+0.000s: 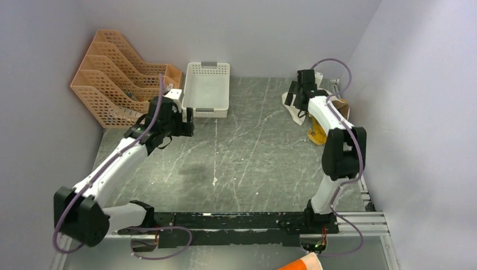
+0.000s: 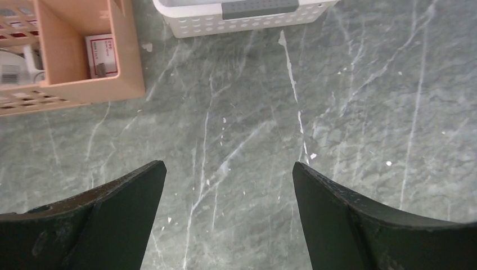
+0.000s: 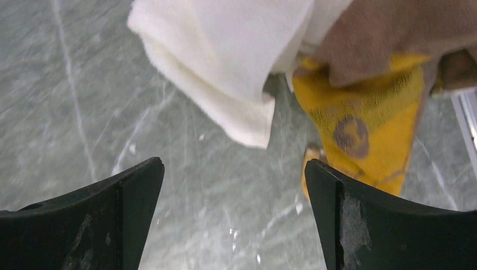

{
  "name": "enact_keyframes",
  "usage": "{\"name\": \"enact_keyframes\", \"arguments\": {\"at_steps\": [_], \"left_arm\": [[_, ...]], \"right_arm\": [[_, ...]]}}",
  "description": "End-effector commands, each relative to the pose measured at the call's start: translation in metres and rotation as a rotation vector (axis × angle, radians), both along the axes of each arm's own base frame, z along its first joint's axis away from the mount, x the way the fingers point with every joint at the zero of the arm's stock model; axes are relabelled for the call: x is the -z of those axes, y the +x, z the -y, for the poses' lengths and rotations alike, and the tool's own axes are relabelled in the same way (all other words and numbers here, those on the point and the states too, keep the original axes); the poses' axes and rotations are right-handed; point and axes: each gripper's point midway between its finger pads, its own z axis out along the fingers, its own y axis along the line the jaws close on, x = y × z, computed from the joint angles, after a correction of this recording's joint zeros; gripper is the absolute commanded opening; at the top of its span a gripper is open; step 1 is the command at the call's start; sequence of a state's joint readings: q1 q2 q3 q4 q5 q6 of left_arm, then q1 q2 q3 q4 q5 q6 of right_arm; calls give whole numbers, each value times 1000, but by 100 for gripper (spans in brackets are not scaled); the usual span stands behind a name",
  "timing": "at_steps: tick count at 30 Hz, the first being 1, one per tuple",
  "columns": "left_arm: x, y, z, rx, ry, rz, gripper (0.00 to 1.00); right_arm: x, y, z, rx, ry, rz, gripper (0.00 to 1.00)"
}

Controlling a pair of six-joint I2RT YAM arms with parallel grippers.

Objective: Roll the towels
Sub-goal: Move the towel to the center of the board.

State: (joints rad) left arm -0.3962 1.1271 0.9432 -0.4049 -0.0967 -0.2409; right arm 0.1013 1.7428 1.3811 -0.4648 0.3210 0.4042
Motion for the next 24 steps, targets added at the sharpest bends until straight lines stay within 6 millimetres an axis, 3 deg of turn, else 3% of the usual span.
{"name": "enact_keyframes", "arguments": {"at_steps": [1, 6, 10, 15, 18, 20, 24], "left_arm": [[-10, 29, 14, -8, -5, 0, 96], [-20, 60, 32, 21, 6, 20, 96], [-27, 83, 46, 51, 14, 36, 96], [-20, 117, 69, 93, 64, 15, 96], [-9, 141, 81, 90, 100, 4, 97], [9, 159, 89, 90, 123, -25, 97], [35, 190, 105, 93, 159, -61, 96]], "right_arm": [[15, 33, 23, 44, -153, -54, 99], [30, 56, 66, 143, -206, -83, 100], [30, 58, 106, 251, -179, -59, 100], [68, 57, 137, 302, -124, -142, 100], [100, 55, 135, 281, -101, -234, 100], [120, 49, 126, 260, -67, -277, 97], [146, 28, 99, 210, 6, -309, 79]]}}
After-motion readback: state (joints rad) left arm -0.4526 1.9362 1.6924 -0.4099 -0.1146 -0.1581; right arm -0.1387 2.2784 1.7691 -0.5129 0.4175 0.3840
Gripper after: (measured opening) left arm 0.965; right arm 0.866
